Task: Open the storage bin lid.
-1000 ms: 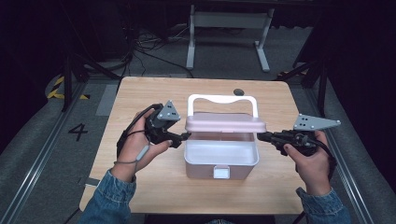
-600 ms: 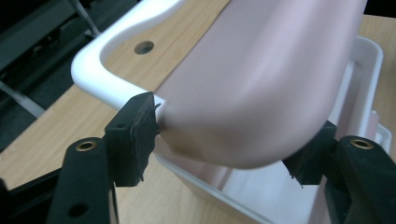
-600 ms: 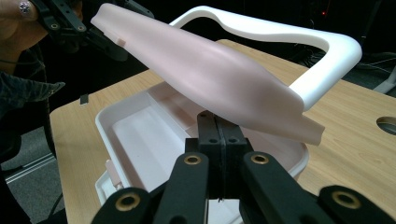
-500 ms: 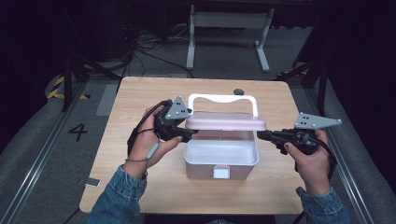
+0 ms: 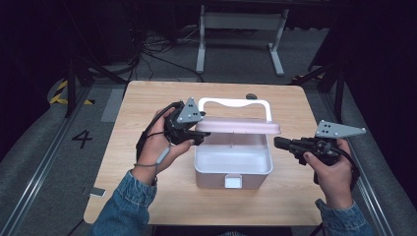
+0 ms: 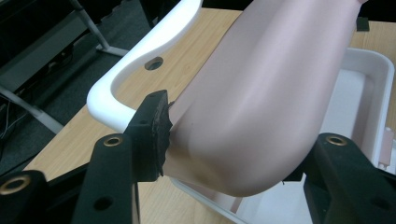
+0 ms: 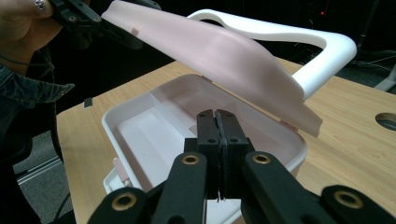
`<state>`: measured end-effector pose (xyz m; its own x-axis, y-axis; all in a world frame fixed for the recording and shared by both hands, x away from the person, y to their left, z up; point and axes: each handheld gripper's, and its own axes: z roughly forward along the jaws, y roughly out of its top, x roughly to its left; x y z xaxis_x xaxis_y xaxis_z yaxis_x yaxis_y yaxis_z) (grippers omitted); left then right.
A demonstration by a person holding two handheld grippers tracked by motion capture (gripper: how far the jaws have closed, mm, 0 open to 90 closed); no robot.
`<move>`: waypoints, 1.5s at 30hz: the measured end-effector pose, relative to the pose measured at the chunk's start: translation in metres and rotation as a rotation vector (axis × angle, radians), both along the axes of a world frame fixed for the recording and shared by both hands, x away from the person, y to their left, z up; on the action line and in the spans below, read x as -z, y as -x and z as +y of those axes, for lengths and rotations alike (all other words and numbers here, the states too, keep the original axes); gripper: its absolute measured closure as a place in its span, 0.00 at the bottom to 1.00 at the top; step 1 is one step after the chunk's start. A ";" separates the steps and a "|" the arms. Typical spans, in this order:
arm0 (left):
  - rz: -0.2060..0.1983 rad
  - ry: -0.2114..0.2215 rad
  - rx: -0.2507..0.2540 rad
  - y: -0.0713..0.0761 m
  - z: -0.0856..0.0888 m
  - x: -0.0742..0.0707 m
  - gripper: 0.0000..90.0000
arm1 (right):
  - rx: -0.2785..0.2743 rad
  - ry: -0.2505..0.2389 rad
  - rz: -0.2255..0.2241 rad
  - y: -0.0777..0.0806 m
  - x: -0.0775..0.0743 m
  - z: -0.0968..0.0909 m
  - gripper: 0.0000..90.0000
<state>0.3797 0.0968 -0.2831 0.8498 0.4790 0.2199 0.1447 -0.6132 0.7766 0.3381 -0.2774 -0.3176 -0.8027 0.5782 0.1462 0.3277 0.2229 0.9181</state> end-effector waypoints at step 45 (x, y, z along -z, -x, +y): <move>0.142 0.143 -0.158 -0.087 -0.002 -0.017 0.75 | 0.224 0.074 0.099 0.004 0.038 -0.051 0.67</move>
<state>0.4670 0.0950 -0.2657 0.7798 0.6256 0.0239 0.3439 -0.4600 0.8186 0.3341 -0.3282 -0.3558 -0.6370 0.7521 0.1687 0.4641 0.1994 0.8630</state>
